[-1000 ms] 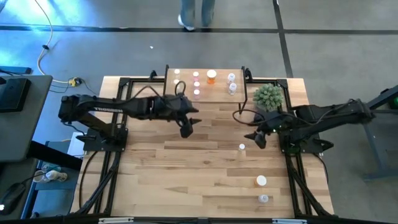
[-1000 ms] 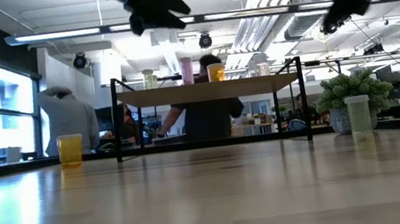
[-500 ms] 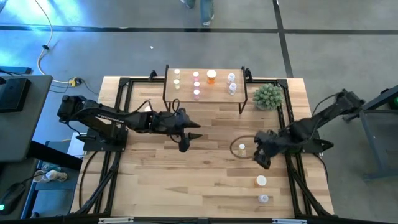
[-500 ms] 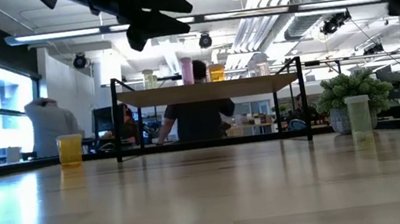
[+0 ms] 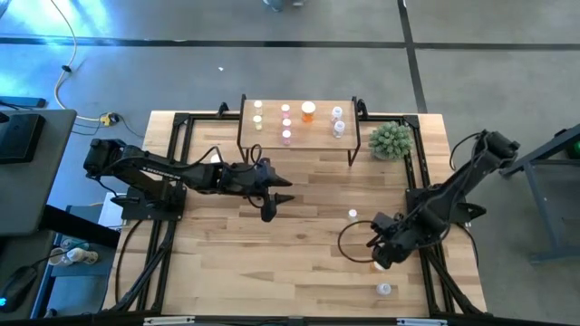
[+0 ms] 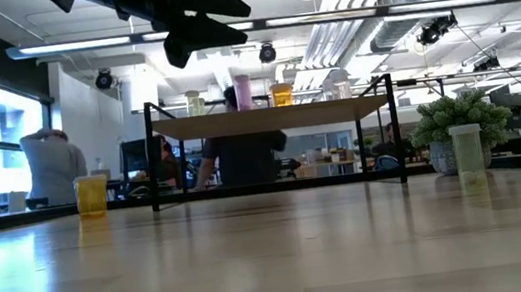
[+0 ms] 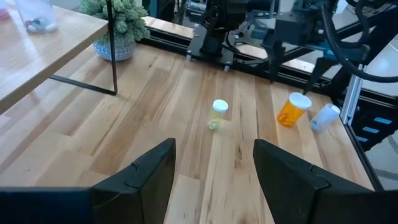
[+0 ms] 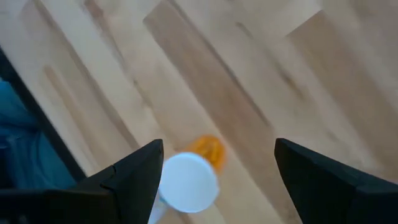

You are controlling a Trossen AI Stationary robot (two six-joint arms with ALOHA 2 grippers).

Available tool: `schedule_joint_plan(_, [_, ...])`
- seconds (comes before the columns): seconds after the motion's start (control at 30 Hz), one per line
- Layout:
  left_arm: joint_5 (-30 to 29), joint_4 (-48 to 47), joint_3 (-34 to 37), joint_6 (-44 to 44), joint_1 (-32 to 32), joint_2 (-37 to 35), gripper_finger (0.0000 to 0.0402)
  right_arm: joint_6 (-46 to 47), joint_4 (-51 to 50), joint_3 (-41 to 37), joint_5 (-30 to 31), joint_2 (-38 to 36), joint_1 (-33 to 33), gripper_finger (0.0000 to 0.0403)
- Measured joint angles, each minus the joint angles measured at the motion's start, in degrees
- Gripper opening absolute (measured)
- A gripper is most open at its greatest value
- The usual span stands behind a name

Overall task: Pick and place medicine bottles onto shelf by color
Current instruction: Put the bottom orange pill bottle aligned with the other orange pill bottle on the shelf

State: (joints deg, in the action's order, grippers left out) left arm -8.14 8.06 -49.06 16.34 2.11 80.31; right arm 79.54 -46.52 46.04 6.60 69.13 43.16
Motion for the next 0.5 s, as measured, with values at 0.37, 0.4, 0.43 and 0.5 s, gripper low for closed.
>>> schedule_joint_plan(0.37, [0.0,0.0,0.0,-0.4,0.1,0.0,0.0207,6.0,4.3,0.0,0.0,4.4,4.3,0.0298])
schedule_joint_plan(0.4, [0.0,0.0,0.0,-0.4,0.1,0.0,0.0207,6.0,4.8,0.0,0.0,4.8,4.3,0.0298])
schedule_joint_plan(0.43, [0.0,0.0,0.0,-0.4,0.1,0.0,0.0207,6.0,5.3,0.0,0.0,5.1,4.3,0.0298])
schedule_joint_plan(0.5, [0.0,0.0,0.0,-0.4,0.1,0.0,0.0207,6.0,6.1,0.0,0.0,5.7,4.3,0.0298])
